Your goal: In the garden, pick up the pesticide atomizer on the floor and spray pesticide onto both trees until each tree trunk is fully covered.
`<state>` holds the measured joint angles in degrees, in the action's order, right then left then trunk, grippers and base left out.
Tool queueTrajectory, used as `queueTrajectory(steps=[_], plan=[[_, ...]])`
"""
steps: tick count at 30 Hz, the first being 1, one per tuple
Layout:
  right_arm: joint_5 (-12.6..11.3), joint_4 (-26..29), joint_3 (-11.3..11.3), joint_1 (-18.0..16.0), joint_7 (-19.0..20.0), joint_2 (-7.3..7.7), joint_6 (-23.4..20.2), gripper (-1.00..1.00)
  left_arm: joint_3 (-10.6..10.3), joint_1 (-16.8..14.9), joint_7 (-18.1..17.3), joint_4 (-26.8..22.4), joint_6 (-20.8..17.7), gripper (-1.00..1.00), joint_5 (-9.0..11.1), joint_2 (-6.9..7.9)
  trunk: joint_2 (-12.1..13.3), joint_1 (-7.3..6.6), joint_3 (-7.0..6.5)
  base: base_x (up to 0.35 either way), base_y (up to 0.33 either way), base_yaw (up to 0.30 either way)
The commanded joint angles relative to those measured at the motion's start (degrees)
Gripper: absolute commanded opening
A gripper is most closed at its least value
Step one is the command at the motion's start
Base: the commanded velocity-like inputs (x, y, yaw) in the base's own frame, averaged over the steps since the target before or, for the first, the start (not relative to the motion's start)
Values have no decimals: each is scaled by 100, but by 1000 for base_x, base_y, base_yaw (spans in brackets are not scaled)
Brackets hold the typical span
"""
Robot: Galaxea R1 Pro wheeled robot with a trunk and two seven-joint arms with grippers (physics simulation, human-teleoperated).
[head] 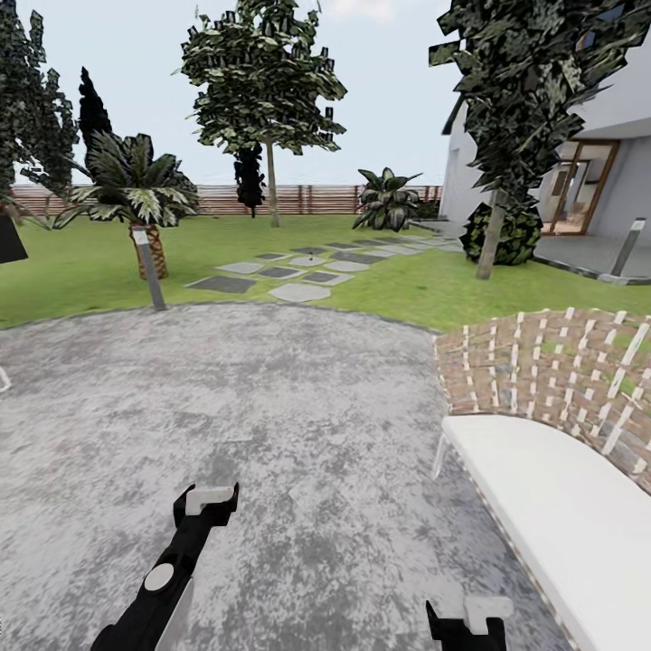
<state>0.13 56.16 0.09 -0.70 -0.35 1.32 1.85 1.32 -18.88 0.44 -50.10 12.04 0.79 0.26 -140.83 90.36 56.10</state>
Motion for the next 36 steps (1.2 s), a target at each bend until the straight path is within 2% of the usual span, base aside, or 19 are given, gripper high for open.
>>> queueTrajectory(steps=[1,16,36], plan=[[1,0,0,0,0,0,0,100,0,0,0,0,0,100,0,0,0,0,3,327,-80,241],[0,0,0,0,0,0,0,100,0,-2,0,0,0,100,0,0,0,0,50,327,-52,233],[1,0,0,0,0,0,0,100,0,-2,0,0,0,100,0,0,0,0,56,327,-1,14]])
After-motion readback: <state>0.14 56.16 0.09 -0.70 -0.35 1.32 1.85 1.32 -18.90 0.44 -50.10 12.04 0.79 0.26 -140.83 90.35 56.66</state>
